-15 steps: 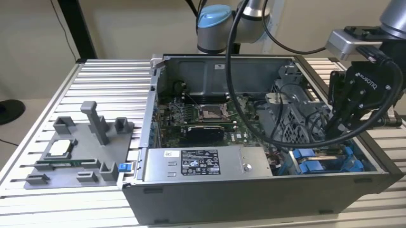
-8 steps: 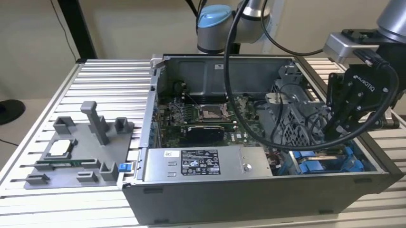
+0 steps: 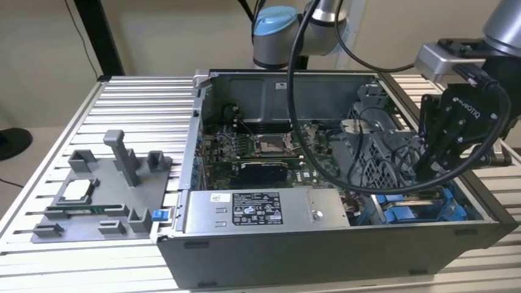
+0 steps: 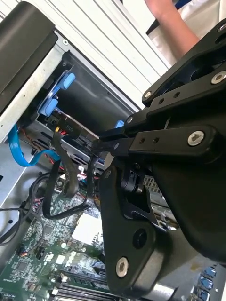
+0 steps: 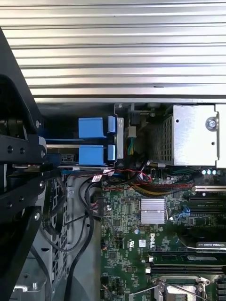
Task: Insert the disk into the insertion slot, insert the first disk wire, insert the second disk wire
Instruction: 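Insert the second disk wire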
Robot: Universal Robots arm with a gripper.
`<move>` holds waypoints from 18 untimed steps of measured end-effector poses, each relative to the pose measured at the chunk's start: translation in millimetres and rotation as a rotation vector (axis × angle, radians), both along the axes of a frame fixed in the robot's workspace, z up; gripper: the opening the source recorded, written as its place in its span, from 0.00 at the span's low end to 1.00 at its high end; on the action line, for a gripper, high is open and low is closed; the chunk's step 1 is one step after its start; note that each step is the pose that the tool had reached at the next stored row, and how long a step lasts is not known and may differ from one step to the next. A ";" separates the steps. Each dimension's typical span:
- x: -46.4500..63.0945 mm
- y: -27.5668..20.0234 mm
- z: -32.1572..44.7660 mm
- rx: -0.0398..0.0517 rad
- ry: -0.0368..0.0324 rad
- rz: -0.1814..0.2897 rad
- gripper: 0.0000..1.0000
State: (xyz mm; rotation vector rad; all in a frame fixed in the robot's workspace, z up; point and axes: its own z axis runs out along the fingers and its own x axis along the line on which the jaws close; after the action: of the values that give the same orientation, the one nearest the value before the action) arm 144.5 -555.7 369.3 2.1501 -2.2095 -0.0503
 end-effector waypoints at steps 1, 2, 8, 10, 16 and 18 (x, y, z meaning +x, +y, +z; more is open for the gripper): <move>0.0 -0.1 -0.4 -0.0001 0.0000 0.000 0.00; 0.0 -0.3 -0.8 -0.0001 0.0000 0.000 0.00; 0.0 -0.8 -2.8 -0.0005 0.0000 0.000 0.00; 0.0 -0.8 -3.1 -0.0004 0.0000 0.000 0.00; 0.0 -0.8 -3.2 -0.0003 0.0004 0.000 0.00; 0.0 -0.8 -3.2 -0.0003 0.0005 0.000 0.00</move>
State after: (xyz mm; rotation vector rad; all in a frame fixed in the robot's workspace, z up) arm 144.5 -556.5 366.2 2.1499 -2.2089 -0.0505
